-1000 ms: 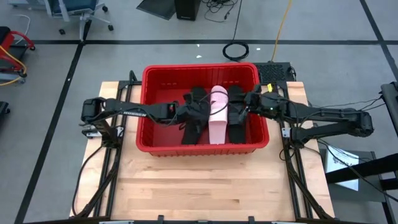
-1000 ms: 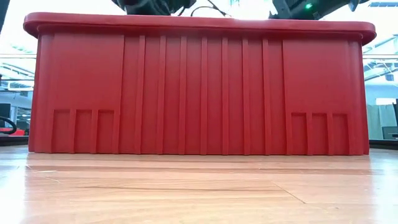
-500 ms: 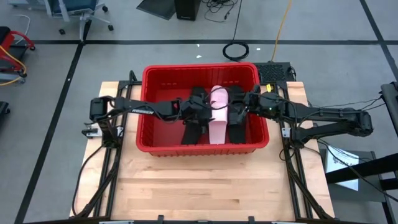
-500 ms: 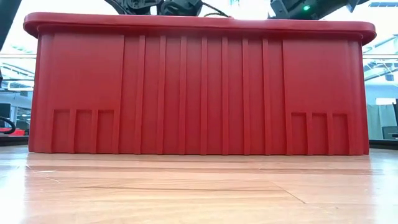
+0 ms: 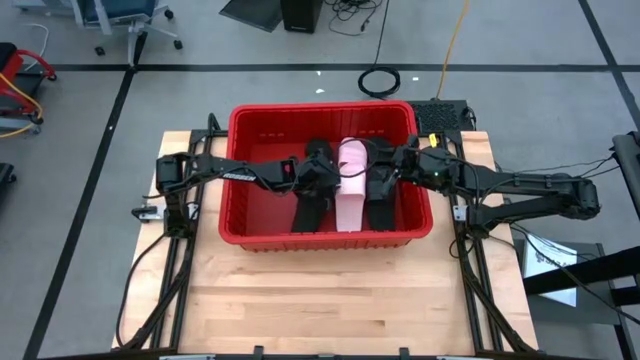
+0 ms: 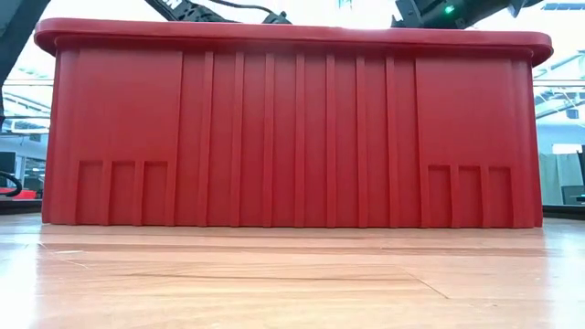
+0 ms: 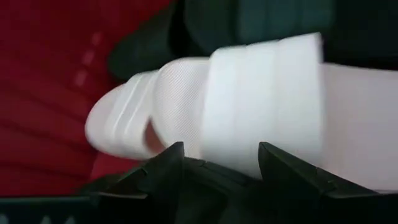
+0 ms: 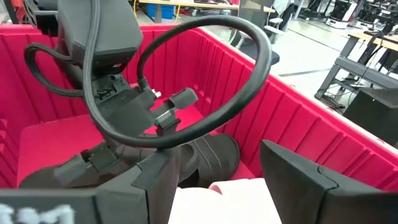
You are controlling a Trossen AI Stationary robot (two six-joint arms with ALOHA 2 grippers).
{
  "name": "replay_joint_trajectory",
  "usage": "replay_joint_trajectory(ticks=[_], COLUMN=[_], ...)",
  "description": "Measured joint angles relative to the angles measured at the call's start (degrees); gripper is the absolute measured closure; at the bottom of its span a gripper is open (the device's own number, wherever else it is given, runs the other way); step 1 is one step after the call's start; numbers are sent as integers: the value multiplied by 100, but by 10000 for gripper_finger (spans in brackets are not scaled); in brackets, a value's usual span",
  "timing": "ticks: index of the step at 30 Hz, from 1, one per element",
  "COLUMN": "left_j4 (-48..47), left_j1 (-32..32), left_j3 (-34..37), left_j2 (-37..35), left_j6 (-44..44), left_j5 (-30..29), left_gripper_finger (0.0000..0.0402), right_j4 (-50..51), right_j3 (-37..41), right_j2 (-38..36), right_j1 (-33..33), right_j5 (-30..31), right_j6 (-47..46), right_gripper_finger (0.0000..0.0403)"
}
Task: Pick and place slides into bin
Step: Put the black slide into the red bin, then return to Home Position
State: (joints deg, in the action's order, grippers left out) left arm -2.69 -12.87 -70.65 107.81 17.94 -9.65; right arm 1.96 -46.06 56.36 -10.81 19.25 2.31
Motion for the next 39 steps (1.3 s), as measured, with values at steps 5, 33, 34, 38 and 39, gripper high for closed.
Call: replay_joint_trajectory(ticks=[5,33,34,38,39], left_j4=[-118,-316,-326,-491,-544], left_j1=[64,481,515,586,583], left_j3=[-2,-218,-295,-625,-701], left_j2=[-43,-35,-35,-35,-35], left_j6=[-103,-384,-311,-89,-57], left_j5=[-883,-2355,-2426,-2580,-2582], left_gripper_finger=[188,188,188,188,188], right_j4=[-46,-42,-42,-46,-44], right_j3=[0,0,0,0,0], right_j2=[0,0,2,0,0], right_j1=[0,4,4,4,4], right_j5=[-2,-15,-26,-42,-39], right_j6=[-7,-122,-122,-101,-69], right_gripper_finger=[193,193,193,193,193])
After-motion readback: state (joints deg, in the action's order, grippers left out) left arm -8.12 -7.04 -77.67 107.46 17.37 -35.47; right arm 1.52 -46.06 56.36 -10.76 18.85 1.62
